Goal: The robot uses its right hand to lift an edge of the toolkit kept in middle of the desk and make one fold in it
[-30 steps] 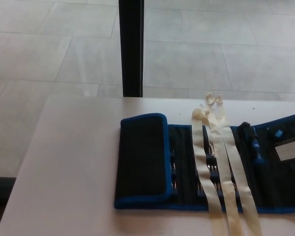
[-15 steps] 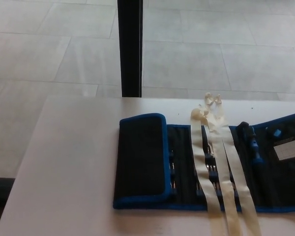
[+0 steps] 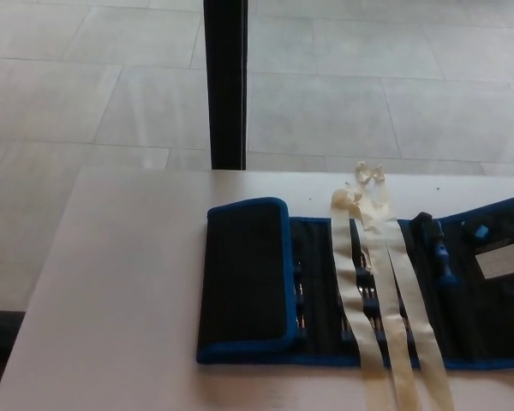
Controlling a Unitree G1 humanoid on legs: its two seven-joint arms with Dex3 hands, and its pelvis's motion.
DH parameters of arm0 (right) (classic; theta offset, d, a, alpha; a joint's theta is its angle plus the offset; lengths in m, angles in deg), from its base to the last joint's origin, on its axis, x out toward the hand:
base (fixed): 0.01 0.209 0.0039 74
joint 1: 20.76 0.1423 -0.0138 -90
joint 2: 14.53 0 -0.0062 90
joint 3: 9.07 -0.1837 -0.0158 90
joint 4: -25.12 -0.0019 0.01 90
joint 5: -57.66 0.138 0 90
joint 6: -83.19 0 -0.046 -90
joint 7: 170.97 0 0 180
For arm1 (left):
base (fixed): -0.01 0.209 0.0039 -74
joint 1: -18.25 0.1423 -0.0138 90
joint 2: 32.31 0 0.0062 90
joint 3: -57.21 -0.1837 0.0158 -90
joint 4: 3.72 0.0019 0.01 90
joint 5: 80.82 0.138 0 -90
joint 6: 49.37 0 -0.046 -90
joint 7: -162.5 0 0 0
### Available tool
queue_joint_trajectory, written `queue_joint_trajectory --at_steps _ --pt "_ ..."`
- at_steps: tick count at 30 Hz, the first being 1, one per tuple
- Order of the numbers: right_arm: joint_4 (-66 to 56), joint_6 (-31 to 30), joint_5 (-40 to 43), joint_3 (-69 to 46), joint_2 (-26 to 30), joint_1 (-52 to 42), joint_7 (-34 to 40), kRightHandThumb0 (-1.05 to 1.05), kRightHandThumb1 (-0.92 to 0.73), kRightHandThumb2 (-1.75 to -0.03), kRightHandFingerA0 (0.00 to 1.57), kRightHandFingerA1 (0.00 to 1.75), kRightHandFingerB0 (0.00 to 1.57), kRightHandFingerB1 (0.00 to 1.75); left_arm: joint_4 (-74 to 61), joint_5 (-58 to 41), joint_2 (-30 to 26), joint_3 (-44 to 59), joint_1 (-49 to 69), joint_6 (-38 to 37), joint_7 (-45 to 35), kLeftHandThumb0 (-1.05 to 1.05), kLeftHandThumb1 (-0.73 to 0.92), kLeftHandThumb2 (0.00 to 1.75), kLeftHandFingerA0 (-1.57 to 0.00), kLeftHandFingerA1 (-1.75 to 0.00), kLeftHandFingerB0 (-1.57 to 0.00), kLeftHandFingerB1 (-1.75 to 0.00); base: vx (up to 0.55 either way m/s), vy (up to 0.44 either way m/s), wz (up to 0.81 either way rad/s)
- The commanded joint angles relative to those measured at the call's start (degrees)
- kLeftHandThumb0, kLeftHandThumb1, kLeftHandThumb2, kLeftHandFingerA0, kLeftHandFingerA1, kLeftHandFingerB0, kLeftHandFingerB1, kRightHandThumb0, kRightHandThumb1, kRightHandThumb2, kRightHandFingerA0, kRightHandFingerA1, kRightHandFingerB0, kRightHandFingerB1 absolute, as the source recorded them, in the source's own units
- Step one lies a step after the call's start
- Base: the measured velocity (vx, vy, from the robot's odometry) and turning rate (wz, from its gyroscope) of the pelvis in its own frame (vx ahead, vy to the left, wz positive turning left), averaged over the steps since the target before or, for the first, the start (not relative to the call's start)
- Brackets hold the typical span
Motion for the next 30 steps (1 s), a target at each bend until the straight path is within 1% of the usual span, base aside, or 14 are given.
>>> queue_joint_trajectory --at_steps 1,2,3,4,5,6,7,8,9,11,12,16,21,30 --pt "1.2 -6.5 1.7 -1.2 -0.2 0.8 0.2 -0.55 -0.78 -0.63 0.65 0.52 0.5 0.45 0.1 0.3 -1.4 -0.5 0.6 -0.2 -0.3 -0.75 0.7 1.08 -0.46 -0.69 -0.36 -0.6 0.0 0.0 0.0" --pt "1.2 -6.6 1.7 -1.3 -0.2 0.9 0.2 -0.55 -0.78 -0.63 0.65 0.52 0.5 0.45 0.1 0.2 -1.4 -0.5 0.6 -0.2 -0.3 -0.75 0.7 1.08 -0.46 -0.69 -0.36 -0.6 0.0 0.0 0.0" --pt "0.2 -8.8 2.2 -1.3 -0.4 1.8 0.1 -0.56 -0.77 -0.63 0.66 0.51 0.52 0.44 0.2 0.2 -1.5 -0.6 0.3 0.6 0.0 -0.75 0.9 0.66 -0.49 -0.65 -0.4 -0.5 0.0 0.0 0.0" --pt "-0.8 -9.9 2.5 -0.9 -0.4 2.2 -0.7 -0.56 -0.78 -0.63 0.65 0.51 0.5 0.43 0.2 0.8 -1.5 -1.1 0.4 0.4 0.0 -0.73 0.69 1.07 -0.46 -0.68 -0.36 -0.59 0.0 0.0 0.0" --pt "-2.4 -10.8 2.8 -0.6 -0.7 2.2 -0.9 -0.57 -0.77 -0.63 0.64 0.5 0.49 0.43 0.3 0.8 -1.5 -1.1 0.4 0.1 0.2 -0.75 0.9 0.67 -0.51 -0.65 -0.39 -0.49 0.0 0.0 0.0" --pt "-2.4 -10.9 2.7 -0.6 -0.7 2.1 -1.0 -0.63 -0.64 -0.6 0.77 0.45 0.63 0.42 0.3 0.8 -1.5 -1.2 0.5 0.1 0.2 -0.77 0.9 0.66 -0.52 -0.67 -0.4 -0.5 0.0 0.0 0.0" --pt "-5.7 -12.6 3.6 0.2 -1.5 2.2 -1.8 -0.57 -0.77 -0.63 0.59 0.5 0.44 0.43 0.4 0.3 -1.4 -0.8 0.5 0.0 0.0 -0.76 0.9 0.67 -0.49 -0.66 -0.37 -0.49 0.0 0.0 0.0" --pt "-8.3 -13.9 4.3 0.9 -2.0 2.1 -2.6 -0.57 -0.77 -0.63 0.59 0.49 0.45 0.43 0.5 0.4 -1.4 -1.0 0.7 -0.2 0.0 -0.77 0.9 0.67 -0.49 -0.64 -0.36 -0.48 0.0 0.0 0.0" --pt "-10.6 -15.0 4.6 1.4 -2.5 1.9 -2.4 -0.58 -0.77 -0.63 0.63 0.49 0.47 0.43 0.4 0.3 -1.4 -0.9 0.8 -0.2 -0.3 -0.74 0.69 1.07 -0.44 -0.68 -0.33 -0.58 0.0 0.0 0.0" --pt "-11.4 -15.6 4.6 1.3 -2.7 1.5 -2.3 -0.58 -0.77 -0.63 0.63 0.49 0.47 0.43 0.4 0.3 -1.4 -1.0 0.9 -0.1 -0.3 -0.74 0.69 1.07 -0.44 -0.68 -0.33 -0.58 0.0 0.0 0.0" --pt "-14.0 -17.3 5.3 1.7 -3.4 1.5 -1.9 -0.57 -0.76 -0.63 0.64 0.48 0.51 0.43 0.5 0.4 -1.4 -1.1 0.9 -0.1 -0.4 -0.76 0.9 0.67 -0.48 -0.64 -0.37 -0.49 0.0 0.0 0.0" --pt "-23.9 -21.4 6.4 3.2 -5.7 0.4 -0.3 -0.58 -0.76 -0.63 0.67 0.46 0.51 0.43 0.8 0.2 -1.4 -0.9 0.8 -0.3 -0.5 -0.76 0.9 0.66 -0.46 -0.65 -0.36 -0.5 0.0 0.0 0.0" --pt "-33.5 -22.6 5.7 5.2 -7.3 -2.2 1.0 -0.57 -0.75 -0.63 0.65 0.47 0.52 0.42 0.8 0.0 -1.5 -0.8 0.7 0.3 -0.5 -0.75 0.9 0.66 -0.46 -0.64 -0.37 -0.49 0.0 0.0 0.0" --pt "-39.0 -10.9 -3.6 13.7 -4.9 -8.6 -1.2 -0.57 -0.8 -0.65 0.69 0.46 0.49 0.42 0.3 0.5 -1.8 -1.4 1.0 -0.3 -0.6 -0.76 0.91 0.67 -0.46 -0.65 -0.36 -0.5 0.0 0.0 0.0"
